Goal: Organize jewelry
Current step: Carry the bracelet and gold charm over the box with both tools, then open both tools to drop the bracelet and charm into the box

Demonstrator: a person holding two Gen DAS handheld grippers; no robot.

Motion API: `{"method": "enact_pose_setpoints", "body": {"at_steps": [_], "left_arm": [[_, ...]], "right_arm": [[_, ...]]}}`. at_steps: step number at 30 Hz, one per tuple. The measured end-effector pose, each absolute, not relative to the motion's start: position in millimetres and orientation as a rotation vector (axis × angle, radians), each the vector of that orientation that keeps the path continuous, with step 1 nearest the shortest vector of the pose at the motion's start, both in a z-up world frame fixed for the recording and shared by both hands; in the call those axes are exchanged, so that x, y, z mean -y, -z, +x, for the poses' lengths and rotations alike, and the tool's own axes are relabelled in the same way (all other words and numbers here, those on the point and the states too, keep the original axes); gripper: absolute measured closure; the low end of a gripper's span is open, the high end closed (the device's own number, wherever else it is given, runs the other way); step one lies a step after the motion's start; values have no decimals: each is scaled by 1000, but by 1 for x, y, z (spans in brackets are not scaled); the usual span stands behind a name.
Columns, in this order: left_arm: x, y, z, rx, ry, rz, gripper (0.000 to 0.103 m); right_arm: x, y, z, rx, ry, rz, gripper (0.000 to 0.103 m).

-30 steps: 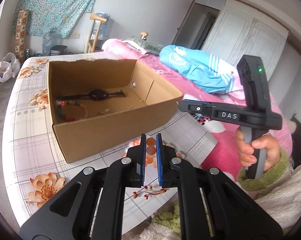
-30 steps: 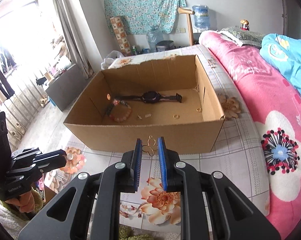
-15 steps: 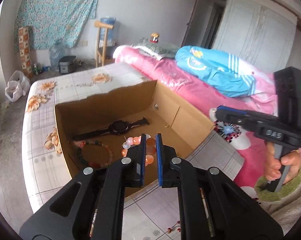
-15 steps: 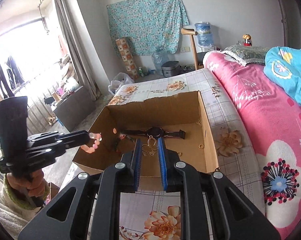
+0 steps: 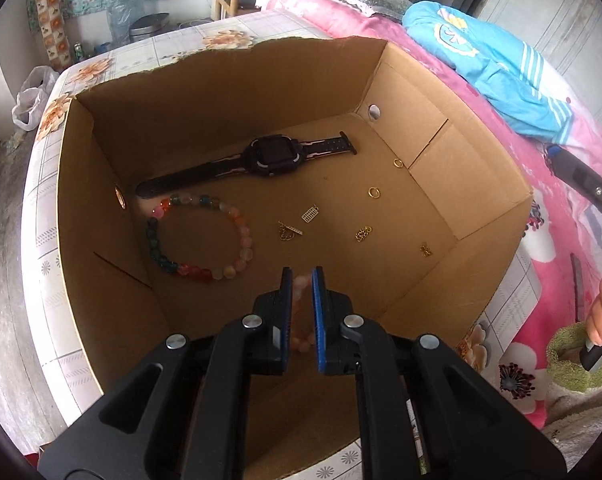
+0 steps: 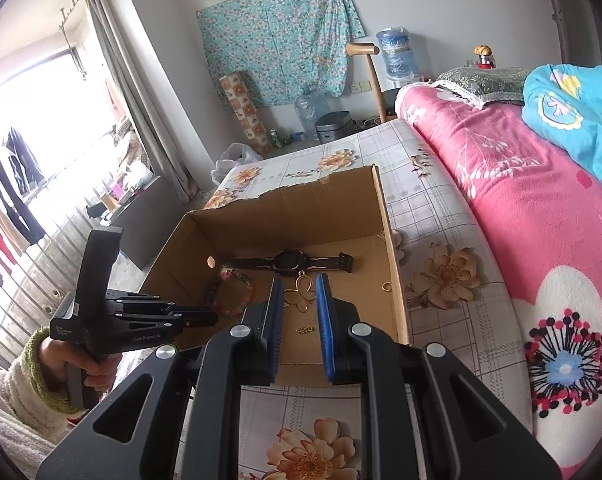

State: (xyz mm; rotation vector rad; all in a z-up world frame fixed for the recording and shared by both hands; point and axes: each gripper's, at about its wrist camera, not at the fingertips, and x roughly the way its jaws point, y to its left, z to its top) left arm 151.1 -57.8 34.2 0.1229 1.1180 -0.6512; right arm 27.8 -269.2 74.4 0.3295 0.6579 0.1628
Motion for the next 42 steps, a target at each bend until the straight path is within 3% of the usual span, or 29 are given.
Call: {"method": "enact_pose_setpoints", "body": {"at_steps": [2, 8, 10, 14, 19, 24, 28, 36, 42], "left_arm": [[56, -39, 152, -1100, 653, 106, 81], [42, -66, 140, -967, 636, 67, 79], [35, -78, 131, -900, 624, 53, 74], [23, -94, 113, -796, 595, 27, 63], [12, -100, 94, -751, 541, 22, 40], [-5, -93, 84, -762, 496, -9, 29], [-16, -85, 82, -789, 465, -45, 26], [-21, -77, 78, -803, 451, -46, 24], [-21, -77, 78, -813, 433, -44, 20]], "right_arm": [[270, -74, 29, -659, -161, 328, 86], [268, -82, 37, -667, -194, 312, 86], [267, -86, 48, -689, -230, 296, 86], [256, -81, 90, -827, -311, 244, 86], [237, -46, 156, -1080, -380, 200, 86], [214, -15, 199, -1260, -331, 104, 87], [208, 7, 221, -1351, -270, 51, 86], [221, 4, 215, -1314, -241, 135, 86], [235, -46, 173, -1108, -259, 187, 86]]}}
